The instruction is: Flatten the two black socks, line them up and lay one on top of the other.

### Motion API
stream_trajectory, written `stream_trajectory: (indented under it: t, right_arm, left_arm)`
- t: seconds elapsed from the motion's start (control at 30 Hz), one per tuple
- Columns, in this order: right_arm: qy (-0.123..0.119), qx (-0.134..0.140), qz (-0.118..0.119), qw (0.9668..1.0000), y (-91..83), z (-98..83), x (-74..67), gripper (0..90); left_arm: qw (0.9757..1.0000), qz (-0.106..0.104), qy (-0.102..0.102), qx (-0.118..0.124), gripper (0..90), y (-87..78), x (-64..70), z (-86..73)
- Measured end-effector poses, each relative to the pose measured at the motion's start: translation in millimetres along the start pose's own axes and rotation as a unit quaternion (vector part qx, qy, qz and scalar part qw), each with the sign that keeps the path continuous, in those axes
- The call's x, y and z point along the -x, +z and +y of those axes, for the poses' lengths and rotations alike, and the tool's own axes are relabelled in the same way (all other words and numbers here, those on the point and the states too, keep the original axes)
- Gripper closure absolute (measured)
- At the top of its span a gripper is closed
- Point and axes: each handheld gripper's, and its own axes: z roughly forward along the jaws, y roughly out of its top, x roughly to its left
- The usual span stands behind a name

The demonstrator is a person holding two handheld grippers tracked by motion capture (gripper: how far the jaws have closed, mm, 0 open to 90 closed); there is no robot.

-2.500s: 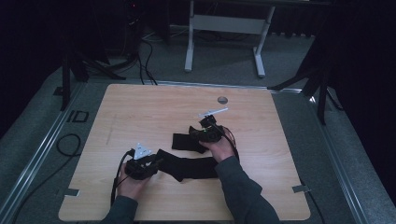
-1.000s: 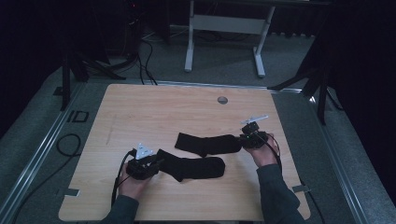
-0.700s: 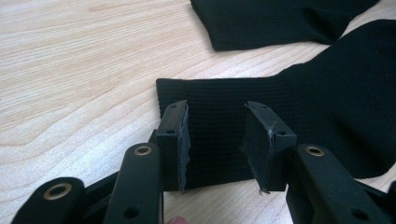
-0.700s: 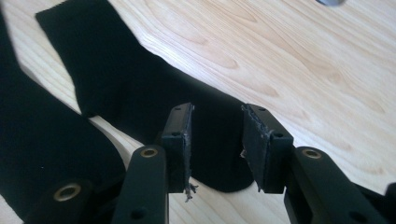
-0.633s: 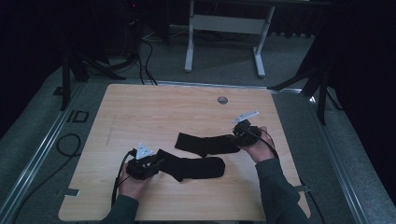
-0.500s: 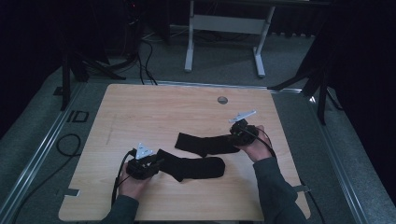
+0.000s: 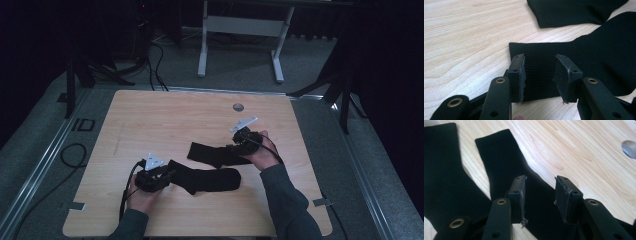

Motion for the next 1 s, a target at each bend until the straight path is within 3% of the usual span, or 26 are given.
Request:
stream_trajectory:
  t: [0.27, 0.53, 0.73, 1.0]
  right_arm:
    - [-0.029, -0.012, 0.013, 0.9994, 19.5, 11.4, -13.6, 60.4]
    - [-0.076, -0.030, 0.019, 0.9965, 40.3, 25.4, -34.3, 62.5]
    - [-0.088, -0.056, 0.028, 0.9942, 67.6, 26.2, -38.8, 64.7]
    - [-0.082, -0.064, 0.059, 0.9928, 88.5, 29.6, -43.2, 54.3]
  left_arm:
    - [1.0000, 0.001, 0.001, 0.000, 60.7, -0.3, -0.2, 0.1]
    - [1.0000, 0.002, -0.001, 0.001, 60.7, -1.9, -1.3, 0.5]
    - [1.0000, 0.001, 0.000, 0.001, 60.7, -1.1, -1.1, 0.4]
    - [1.0000, 0.001, 0.000, 0.001, 60.7, -0.8, -0.8, 0.4]
